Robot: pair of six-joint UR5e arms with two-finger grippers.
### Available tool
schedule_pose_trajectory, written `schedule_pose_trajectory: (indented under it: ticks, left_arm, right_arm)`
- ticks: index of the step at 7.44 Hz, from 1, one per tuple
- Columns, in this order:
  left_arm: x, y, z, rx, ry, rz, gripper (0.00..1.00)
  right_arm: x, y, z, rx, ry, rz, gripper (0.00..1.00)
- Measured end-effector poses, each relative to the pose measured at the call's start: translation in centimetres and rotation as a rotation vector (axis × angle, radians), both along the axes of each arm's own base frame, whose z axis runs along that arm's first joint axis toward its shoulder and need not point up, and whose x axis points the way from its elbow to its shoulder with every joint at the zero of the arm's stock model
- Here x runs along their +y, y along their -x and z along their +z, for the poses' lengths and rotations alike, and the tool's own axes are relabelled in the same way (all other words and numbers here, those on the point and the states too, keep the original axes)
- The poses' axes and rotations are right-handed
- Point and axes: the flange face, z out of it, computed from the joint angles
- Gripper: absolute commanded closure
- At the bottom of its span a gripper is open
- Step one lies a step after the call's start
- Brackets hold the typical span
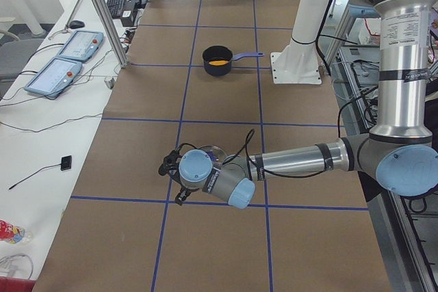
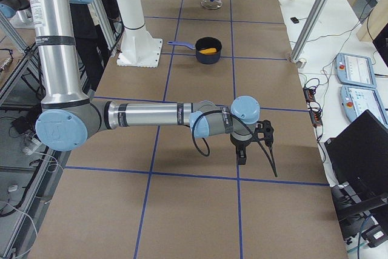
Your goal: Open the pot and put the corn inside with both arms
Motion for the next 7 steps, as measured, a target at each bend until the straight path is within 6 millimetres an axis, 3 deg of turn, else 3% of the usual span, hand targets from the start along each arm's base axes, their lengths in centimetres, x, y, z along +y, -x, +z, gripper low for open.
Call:
schedule_pose_trajectory:
  ticks: [2,7]
  left_arm:
    - [-0.1,0.0,-0.1,0.004,-0.001,0.001,0.03]
    - [0.0,0.1,-0.3,0.007,-0.003,0.0,0.03]
  right_arm:
    - [0.1,-1.2,-0.2,-0.018,0.005,0.021,0.0]
    - [-1.1,-1.3,-1.3,-0.017,-0.009,0.021,0.0]
